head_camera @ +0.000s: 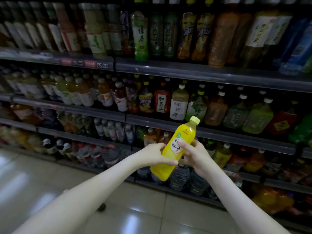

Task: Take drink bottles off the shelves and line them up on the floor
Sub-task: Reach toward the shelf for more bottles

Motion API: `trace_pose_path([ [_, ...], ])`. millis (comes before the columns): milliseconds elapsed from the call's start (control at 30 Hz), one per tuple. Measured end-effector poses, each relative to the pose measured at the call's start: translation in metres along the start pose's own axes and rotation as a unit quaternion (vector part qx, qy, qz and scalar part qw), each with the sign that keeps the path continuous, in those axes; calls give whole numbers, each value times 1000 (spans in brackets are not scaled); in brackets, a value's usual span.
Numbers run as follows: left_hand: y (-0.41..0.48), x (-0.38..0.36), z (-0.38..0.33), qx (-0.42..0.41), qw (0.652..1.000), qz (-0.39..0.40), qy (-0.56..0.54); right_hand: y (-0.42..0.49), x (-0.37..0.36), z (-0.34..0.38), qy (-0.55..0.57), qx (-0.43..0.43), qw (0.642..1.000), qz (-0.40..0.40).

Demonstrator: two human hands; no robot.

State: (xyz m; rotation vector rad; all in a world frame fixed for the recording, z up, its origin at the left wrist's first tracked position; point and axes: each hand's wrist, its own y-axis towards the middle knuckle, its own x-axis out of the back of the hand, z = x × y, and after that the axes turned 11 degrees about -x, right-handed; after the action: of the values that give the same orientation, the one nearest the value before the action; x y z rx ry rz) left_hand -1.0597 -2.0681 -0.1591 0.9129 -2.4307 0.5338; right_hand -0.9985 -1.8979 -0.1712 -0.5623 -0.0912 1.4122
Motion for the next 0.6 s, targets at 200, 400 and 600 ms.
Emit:
trace_pose_path([
  [200,-32,25,52,-7,984,16,-177,16,-37,2,-107,-8,993,56],
  [400,-19,81,94,-6,947,144,-286,58,-72,11,-90,-3,987,129],
  [600,37,184,150,-70,996,48,40,136,-125,28,-150,63,986,-25],
])
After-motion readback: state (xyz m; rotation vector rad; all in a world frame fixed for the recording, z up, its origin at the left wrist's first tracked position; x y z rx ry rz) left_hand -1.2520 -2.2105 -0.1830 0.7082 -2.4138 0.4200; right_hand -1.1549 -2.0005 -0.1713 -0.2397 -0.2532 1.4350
